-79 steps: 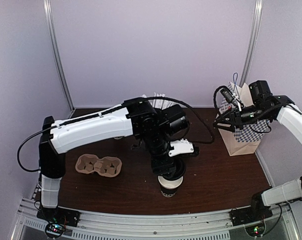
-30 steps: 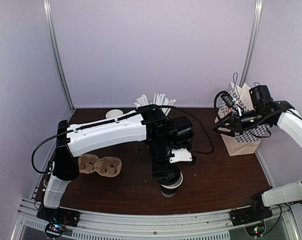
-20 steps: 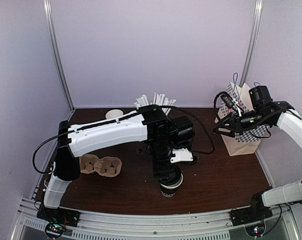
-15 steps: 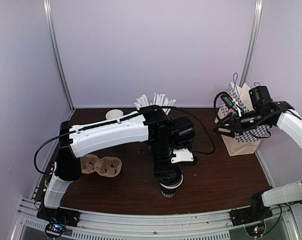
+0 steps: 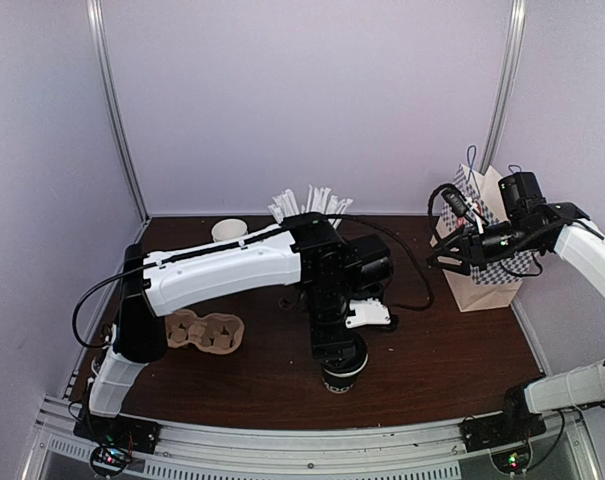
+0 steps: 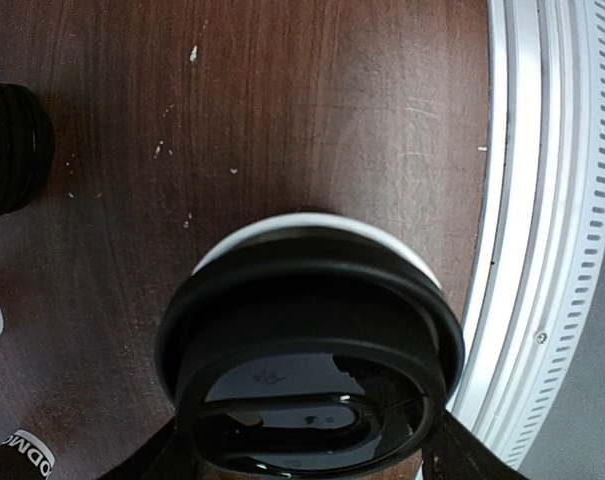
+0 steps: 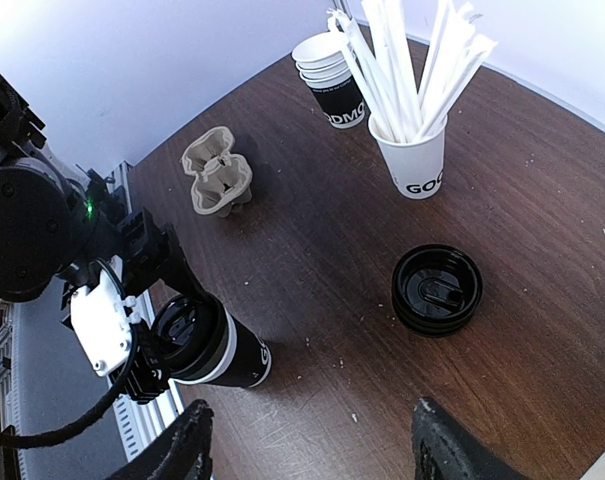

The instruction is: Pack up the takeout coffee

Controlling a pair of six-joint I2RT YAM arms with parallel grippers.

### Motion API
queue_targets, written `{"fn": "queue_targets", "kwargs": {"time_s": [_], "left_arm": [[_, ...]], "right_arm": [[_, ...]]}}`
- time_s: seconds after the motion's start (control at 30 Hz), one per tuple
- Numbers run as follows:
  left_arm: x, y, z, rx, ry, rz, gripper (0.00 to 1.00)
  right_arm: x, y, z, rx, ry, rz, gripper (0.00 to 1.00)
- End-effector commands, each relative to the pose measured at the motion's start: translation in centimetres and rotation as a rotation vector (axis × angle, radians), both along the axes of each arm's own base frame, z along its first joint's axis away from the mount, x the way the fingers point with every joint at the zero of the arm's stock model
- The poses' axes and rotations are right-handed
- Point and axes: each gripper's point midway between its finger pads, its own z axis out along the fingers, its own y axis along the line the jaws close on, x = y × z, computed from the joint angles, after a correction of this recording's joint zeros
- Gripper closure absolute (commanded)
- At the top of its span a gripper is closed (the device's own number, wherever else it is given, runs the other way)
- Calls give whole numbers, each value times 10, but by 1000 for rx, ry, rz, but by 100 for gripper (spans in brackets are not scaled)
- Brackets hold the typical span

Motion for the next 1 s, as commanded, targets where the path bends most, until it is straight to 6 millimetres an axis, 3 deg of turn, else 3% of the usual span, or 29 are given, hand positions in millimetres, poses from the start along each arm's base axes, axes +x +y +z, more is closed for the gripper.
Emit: {"fn": "queue_targets", "kwargs": {"time_s": [0.0,0.03,0.1,0.13,0.43,0.7,0.83,0.93,0.97], "left_arm": [[-1,-9,3,-30,-1,-12,27],[0,-10,5,-36,-5,-10,26],[-1,-11,9,-47,-3,-12,4],[-3,-12,11,-57,6,-20,3],[1,-11,35,-101,-47,-24,2],[16,23,92,-200,-183,51,2],[34,30,98,-311,-89,258,2],[38,20,98,-462,39,408,2],[33,18,85,-492,79,438,2]], "right_arm": [[0,1,0,7,-17,9,32],[0,1,0,6,-17,8,32],[-1,1,0,6,-19,8,32],[-1,1,0,6,-19,8,32],[-3,0,0,0,-21,1,32],[-6,0,0,10,18,-4,30],[-48,28,-13,-6,108,164,28],[-72,43,-32,-33,181,221,30],[-75,47,-36,-13,204,224,31]]}}
